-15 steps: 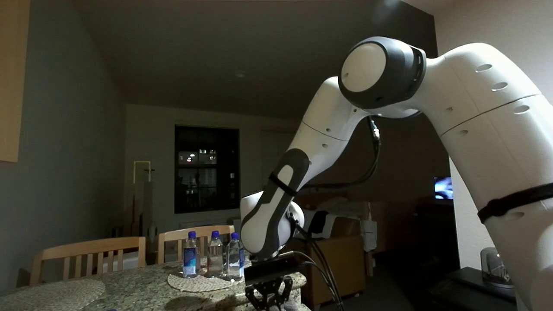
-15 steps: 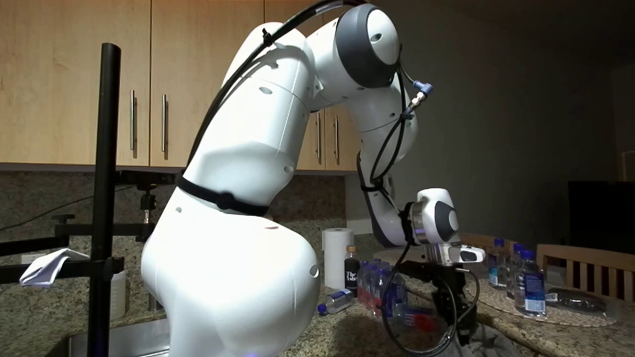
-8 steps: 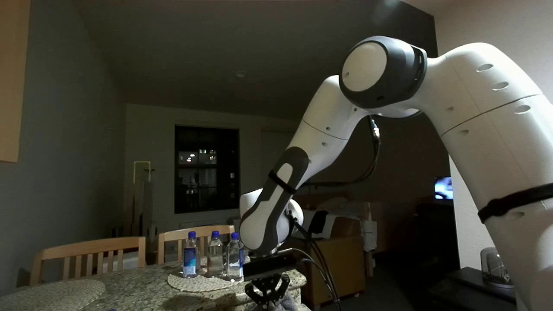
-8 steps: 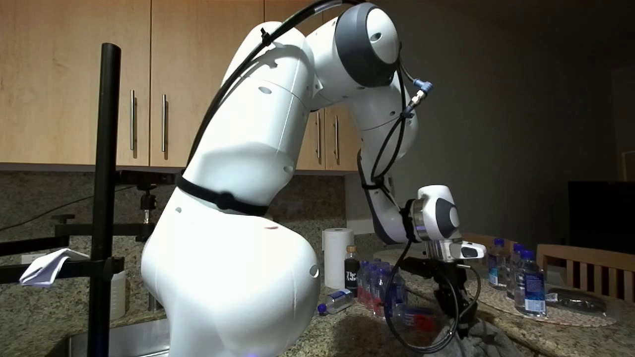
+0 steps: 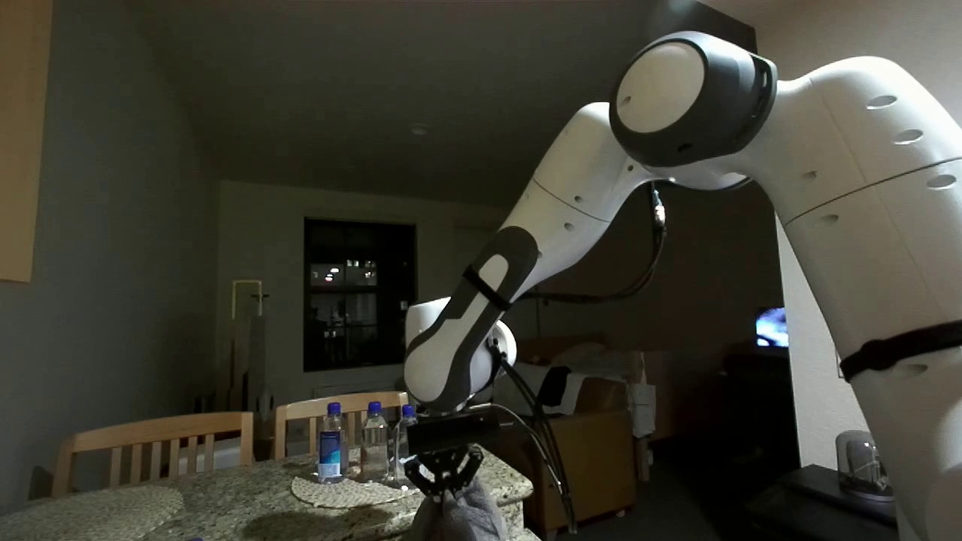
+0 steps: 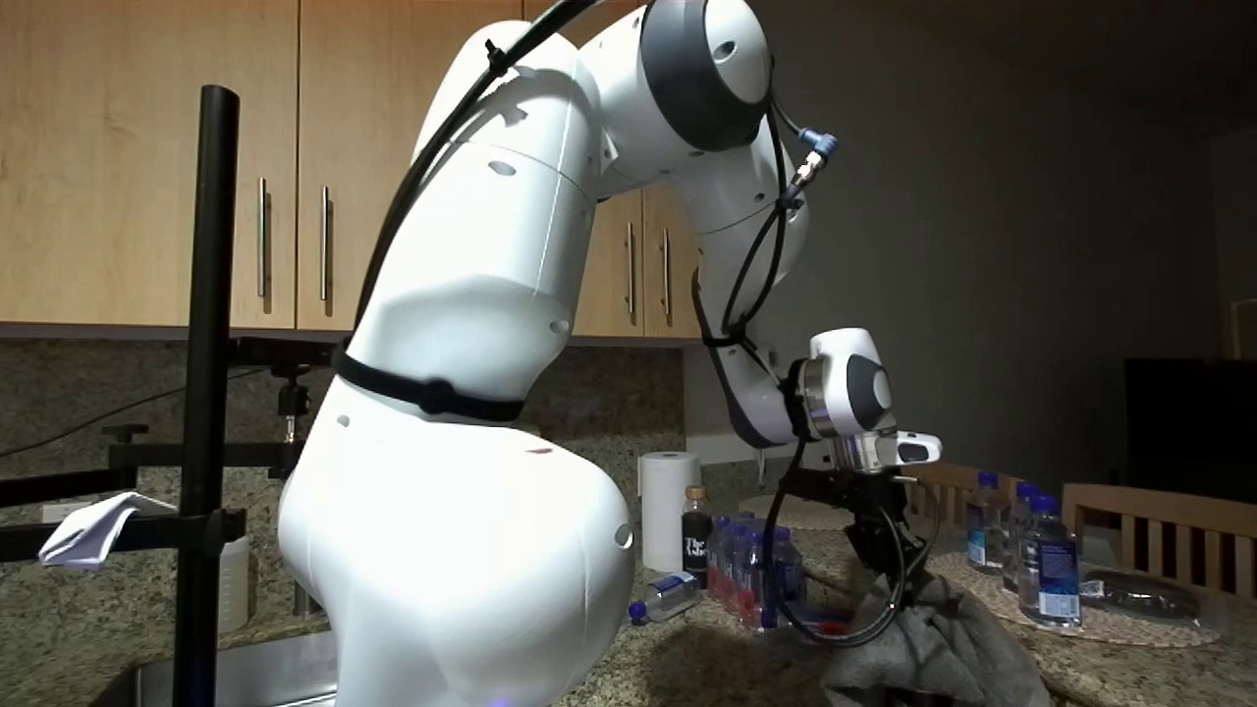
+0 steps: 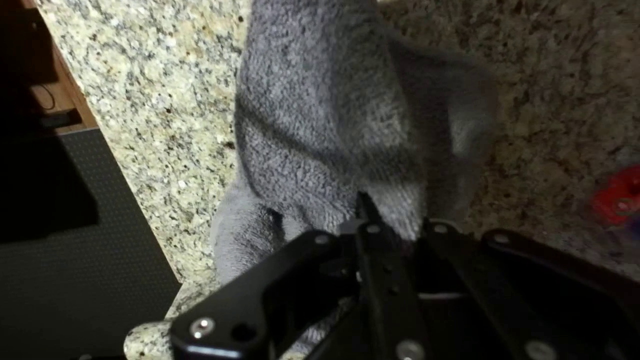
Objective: Move the grey towel to the left
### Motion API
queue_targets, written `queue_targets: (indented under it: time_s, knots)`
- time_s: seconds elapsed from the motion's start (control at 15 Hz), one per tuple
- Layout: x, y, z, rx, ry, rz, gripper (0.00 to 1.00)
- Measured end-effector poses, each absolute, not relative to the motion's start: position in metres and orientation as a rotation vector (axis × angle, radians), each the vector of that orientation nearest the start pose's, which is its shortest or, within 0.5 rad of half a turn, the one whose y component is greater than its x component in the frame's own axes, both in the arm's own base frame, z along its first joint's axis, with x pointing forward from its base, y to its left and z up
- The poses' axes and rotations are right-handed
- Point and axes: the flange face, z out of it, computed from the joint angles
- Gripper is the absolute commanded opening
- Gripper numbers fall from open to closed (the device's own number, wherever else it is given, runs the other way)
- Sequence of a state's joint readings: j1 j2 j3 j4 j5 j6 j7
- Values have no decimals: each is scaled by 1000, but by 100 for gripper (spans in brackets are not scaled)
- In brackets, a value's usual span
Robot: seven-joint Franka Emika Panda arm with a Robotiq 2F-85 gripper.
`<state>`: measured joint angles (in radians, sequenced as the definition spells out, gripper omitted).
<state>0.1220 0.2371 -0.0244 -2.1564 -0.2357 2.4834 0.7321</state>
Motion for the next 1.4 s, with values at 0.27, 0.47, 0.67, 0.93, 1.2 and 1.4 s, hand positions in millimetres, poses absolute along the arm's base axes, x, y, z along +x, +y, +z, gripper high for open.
queue_targets:
  time_s: [0.27,0.47,0.67,0.93,1.2,1.4]
  knots:
    - [573,74,329,-3141,647,-321,9]
    - [579,89,355,-3120,595,-395,9]
    - [585,106,376,-3101,517,-447,9]
    - [586,137,390,-3058,347,-438,9]
    - [574,176,397,-3027,208,-409,9]
    - [553,201,399,-3024,152,-369,9]
